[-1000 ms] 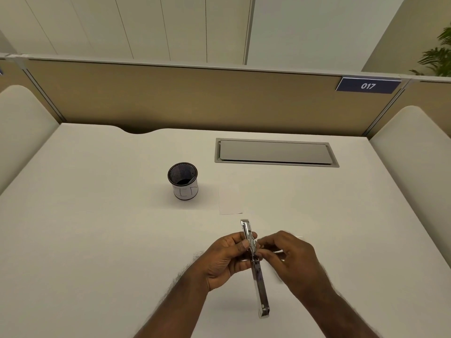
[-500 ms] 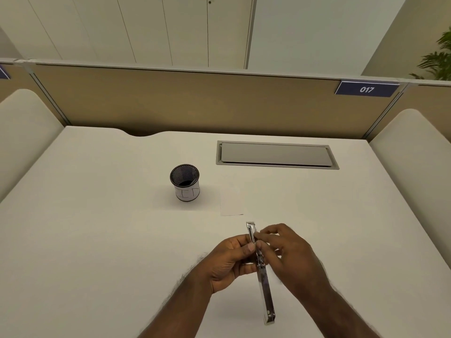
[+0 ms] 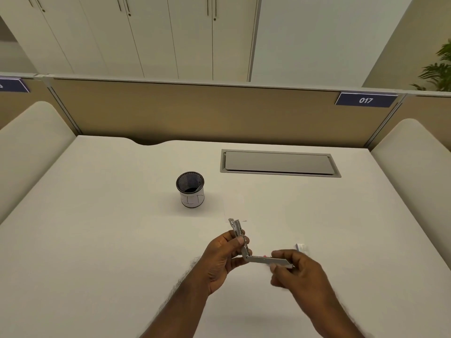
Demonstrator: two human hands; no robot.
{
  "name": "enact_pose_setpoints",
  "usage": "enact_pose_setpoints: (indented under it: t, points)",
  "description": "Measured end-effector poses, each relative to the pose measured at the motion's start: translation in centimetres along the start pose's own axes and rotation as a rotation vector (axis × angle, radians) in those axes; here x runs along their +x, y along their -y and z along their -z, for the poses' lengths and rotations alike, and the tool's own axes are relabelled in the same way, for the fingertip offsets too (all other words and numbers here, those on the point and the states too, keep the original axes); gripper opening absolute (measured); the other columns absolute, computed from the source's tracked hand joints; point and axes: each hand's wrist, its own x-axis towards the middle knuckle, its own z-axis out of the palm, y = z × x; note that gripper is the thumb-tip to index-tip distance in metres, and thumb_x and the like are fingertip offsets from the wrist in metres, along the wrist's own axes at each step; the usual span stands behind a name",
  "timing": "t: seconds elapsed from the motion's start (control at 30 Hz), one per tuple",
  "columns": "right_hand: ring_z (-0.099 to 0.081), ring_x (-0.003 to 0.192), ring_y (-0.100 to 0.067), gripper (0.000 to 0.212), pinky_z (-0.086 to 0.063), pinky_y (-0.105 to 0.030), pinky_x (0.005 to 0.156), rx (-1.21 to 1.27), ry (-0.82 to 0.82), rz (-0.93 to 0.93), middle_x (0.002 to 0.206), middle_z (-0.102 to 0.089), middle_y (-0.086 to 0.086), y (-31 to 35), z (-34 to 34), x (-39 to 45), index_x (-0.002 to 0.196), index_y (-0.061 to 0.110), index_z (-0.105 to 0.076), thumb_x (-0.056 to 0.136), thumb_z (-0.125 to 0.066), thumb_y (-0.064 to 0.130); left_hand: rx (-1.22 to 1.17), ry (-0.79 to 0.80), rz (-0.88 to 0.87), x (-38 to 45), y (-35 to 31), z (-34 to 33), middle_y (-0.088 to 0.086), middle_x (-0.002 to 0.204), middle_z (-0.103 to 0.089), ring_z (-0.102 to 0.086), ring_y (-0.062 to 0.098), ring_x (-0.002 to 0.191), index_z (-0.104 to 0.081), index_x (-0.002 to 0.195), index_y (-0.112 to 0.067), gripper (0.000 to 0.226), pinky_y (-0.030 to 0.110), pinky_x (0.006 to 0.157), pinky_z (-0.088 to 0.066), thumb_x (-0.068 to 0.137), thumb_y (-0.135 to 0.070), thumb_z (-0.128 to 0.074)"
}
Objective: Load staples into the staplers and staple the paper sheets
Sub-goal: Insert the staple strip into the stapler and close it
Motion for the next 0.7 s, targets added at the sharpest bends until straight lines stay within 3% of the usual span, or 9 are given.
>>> enact_pose_setpoints:
  t: [0.1,0.2,0.33,0.43,0.57,0.7]
  points:
    - [-0.07,0.071,-0.02,0.018,-0.055,-0.018,0.061,0.102,-0.022,0.041,0.081,-0.074,-0.01,0.6,-0.4,0.1,0.095,0.012,-0.072,0.082,-0.071,0.001,0.084,0.028,-0.006,-0.5,0.1,0.1,0.005,0.091,-0.068,-0.062,0.016,0.073,-0.066,0.102,-0.011,0.012,0.03,0.068,-0.055,0.092,-0.01,-0.06]
    - [-0.069,0.078,-0.017,0.013,-0.057,-0.024,0.068,0.114,0.013,0.011,0.095,-0.076,-0.002,0.5,-1.0,0.6,0.095,0.011,-0.074,0.084,-0.07,0.007,0.165,0.113,-0.001,-1.0,0.2,0.0,0.006,0.099,-0.069,-0.062,0.016,0.081,-0.066,0.11,-0.01,0.021,0.031,0.073,-0.054,0.09,-0.013,-0.065]
    - [-0.071,0.095,-0.02,0.024,-0.055,-0.029,0.071,0.148,0.117,-0.066,0.099,-0.076,-0.004,0.5,-1.4,1.1,0.105,0.016,-0.073,0.083,-0.069,0.023,0.223,0.192,0.034,-1.4,0.3,-0.2,0.011,0.109,-0.072,-0.068,0.021,0.093,-0.061,0.125,-0.007,0.037,0.032,0.073,-0.055,0.088,-0.008,-0.066]
    - [-0.071,0.095,-0.022,0.034,-0.053,-0.031,0.072,0.196,0.21,-0.103,0.103,-0.075,-0.007,0.8,-1.6,1.2,0.108,0.015,-0.072,0.078,-0.068,0.03,0.213,0.215,0.045,-1.5,0.0,0.3,0.017,0.11,-0.07,-0.067,0.025,0.094,-0.06,0.127,-0.008,0.043,0.034,0.073,-0.055,0.085,-0.008,-0.07]
    - [-0.07,0.095,-0.02,0.031,-0.053,-0.031,0.075,0.118,0.333,-0.116,0.105,-0.074,-0.008,0.9,-1.4,1.4,0.11,0.016,-0.071,0.083,-0.066,0.031,0.224,0.233,0.069,-1.6,-0.3,0.9,0.015,0.1,-0.071,-0.066,0.027,0.092,-0.061,0.126,-0.009,0.045,0.037,0.073,-0.055,0.082,-0.009,-0.072]
    - [-0.069,0.096,-0.017,0.031,-0.052,-0.03,0.076,0.057,0.36,-0.112,0.106,-0.074,-0.006,0.8,-1.4,1.8,0.109,0.017,-0.072,0.083,-0.066,0.034,0.258,0.259,0.08,-1.6,-0.3,1.0,0.019,0.108,-0.068,-0.065,0.03,0.097,-0.06,0.126,-0.011,0.042,0.038,0.077,-0.055,0.086,-0.008,-0.07]
